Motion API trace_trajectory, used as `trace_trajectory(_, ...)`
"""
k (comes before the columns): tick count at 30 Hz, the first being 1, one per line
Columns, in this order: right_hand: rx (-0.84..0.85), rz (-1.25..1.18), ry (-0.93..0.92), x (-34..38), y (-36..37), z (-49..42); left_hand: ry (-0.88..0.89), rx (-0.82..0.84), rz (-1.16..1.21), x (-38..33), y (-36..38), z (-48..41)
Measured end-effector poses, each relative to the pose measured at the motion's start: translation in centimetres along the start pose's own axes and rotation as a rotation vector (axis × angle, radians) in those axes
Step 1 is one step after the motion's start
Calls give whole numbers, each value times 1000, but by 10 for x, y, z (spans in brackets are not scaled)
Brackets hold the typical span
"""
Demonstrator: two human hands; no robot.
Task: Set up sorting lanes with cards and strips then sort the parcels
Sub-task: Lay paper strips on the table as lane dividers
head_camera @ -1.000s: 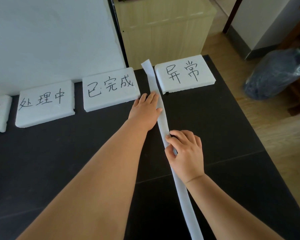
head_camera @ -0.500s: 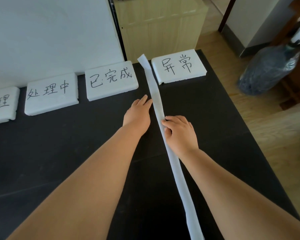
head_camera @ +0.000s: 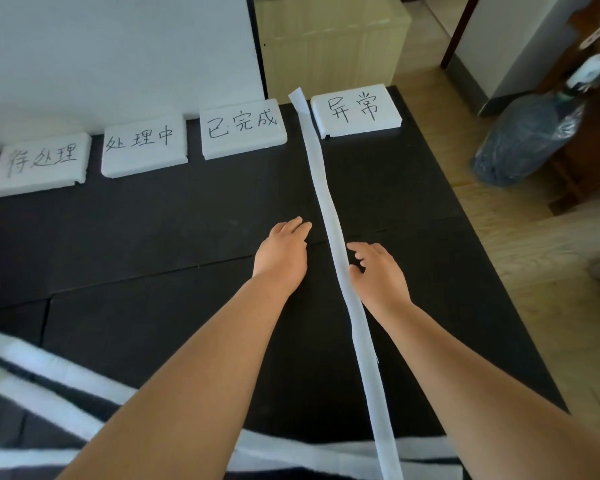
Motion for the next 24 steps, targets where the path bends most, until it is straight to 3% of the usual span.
trace_trajectory(24, 57, 62, 232, -73, 16, 199, 122, 155, 85, -11, 76, 217)
Point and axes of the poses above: each hand's wrist, its own z-axis away from the middle knuckle, its own y-axis out of the palm, x = y × z, the point moved 9 cm from there along -z, towards the middle knuckle, and after that the axes turned 3 degrees about -y, right-handed, at the moved point
